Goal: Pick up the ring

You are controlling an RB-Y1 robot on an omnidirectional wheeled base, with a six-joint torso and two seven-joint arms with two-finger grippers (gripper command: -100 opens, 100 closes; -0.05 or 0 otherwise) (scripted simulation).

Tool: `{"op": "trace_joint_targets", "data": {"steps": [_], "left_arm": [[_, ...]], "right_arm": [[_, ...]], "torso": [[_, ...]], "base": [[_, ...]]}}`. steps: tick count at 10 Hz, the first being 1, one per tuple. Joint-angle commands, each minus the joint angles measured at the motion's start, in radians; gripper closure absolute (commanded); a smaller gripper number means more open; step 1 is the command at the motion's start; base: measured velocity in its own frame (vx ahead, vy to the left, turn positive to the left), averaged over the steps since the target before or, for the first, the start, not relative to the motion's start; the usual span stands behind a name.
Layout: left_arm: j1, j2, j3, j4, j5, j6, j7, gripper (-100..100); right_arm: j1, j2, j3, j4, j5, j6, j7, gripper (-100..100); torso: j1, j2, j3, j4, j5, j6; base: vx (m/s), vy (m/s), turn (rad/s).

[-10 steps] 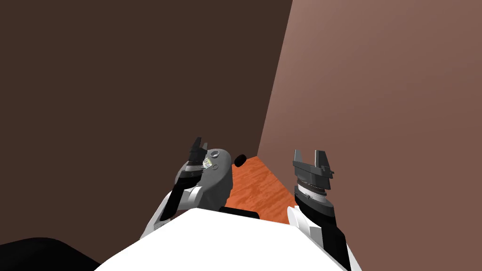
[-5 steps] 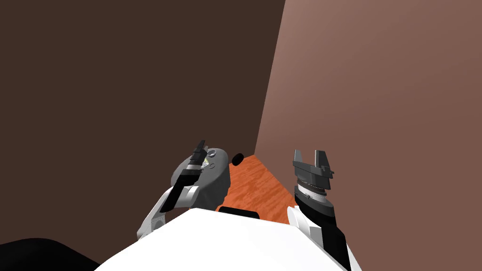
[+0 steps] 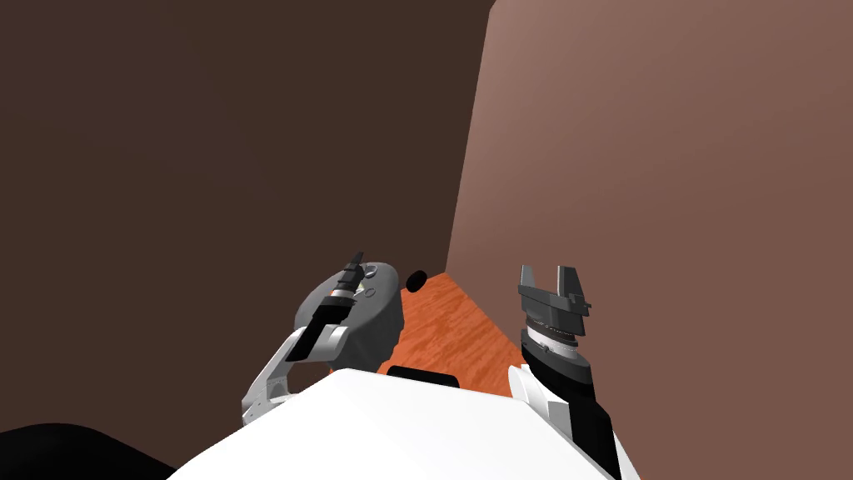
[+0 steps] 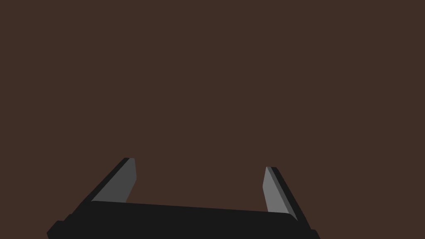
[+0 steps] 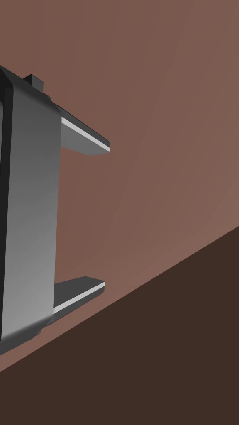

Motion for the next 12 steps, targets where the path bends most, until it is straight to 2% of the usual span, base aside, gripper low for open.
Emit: {"op": "trace_joint_targets", "data": {"steps": [1,2,4,5,6,7,8,9,10,11,12], "left_arm": [[-0.019,0.021,0.025,0.035,0.006,0.050,0.010,-100],[-0.019,0.021,0.025,0.035,0.006,0.060,0.010,-100],[-0.051,0.056,0.071,0.094,0.020,0.132,0.033,-100],[-0.051,0.056,0.071,0.103,0.020,0.153,0.033,-100],[-0.068,0.073,0.094,0.140,0.029,0.189,0.045,-100],[-0.068,0.073,0.094,0.140,0.029,0.202,0.045,-100],[-0.086,0.090,0.119,0.180,0.039,0.232,0.059,-100],[-0.086,0.090,0.119,0.180,0.039,0.252,0.059,-100],[-0.104,0.106,0.144,0.222,0.051,0.292,0.074,-100],[-0.104,0.106,0.144,0.222,0.051,0.304,0.074,-100],[-0.122,0.123,0.169,0.266,0.064,0.334,0.089,-100]], "right_arm": [[0.000,0.000,0.000,0.000,0.000,0.000,0.000,0],[0.000,0.000,0.000,0.000,0.000,0.000,0.000,0],[0.000,0.000,0.000,0.000,0.000,0.000,0.000,0],[0.000,0.000,0.000,0.000,0.000,0.000,0.000,0],[0.000,0.000,0.000,0.000,0.000,0.000,0.000,0],[0.000,0.000,0.000,0.000,0.000,0.000,0.000,0],[0.000,0.000,0.000,0.000,0.000,0.000,0.000,0],[0.000,0.000,0.000,0.000,0.000,0.000,0.000,0],[0.000,0.000,0.000,0.000,0.000,0.000,0.000,0],[0.000,0.000,0.000,0.000,0.000,0.000,0.000,0],[0.000,0.000,0.000,0.000,0.000,0.000,0.000,0]], "torso": [[0.000,0.000,0.000,0.000,0.000,0.000],[0.000,0.000,0.000,0.000,0.000,0.000],[0.000,0.000,0.000,0.000,0.000,0.000],[-0.001,0.001,0.000,0.000,0.000,0.000],[0.000,0.000,0.000,0.000,0.000,0.000],[0.000,0.001,0.000,0.000,0.000,0.000],[0.000,0.000,0.000,0.000,0.000,0.000],[0.000,0.000,0.000,0.000,0.000,0.000],[0.001,-0.001,0.000,0.000,0.000,0.000],[0.000,-0.001,-0.001,0.000,0.000,0.000],[0.001,-0.001,-0.001,0.000,0.000,0.000]], "base": [[-0.032,-0.046,-0.102],[-0.030,-0.035,-0.056],[-0.049,-0.058,-0.146],[-0.040,-0.044,-0.058],[-0.043,-0.054,-0.108],[-0.030,-0.044,-0.050],[-0.027,-0.044,-0.119],[-0.018,-0.033,-0.063],[-0.016,-0.040,-0.114],[-0.016,-0.037,-0.064],[-0.027,-0.036,-0.111]]}}
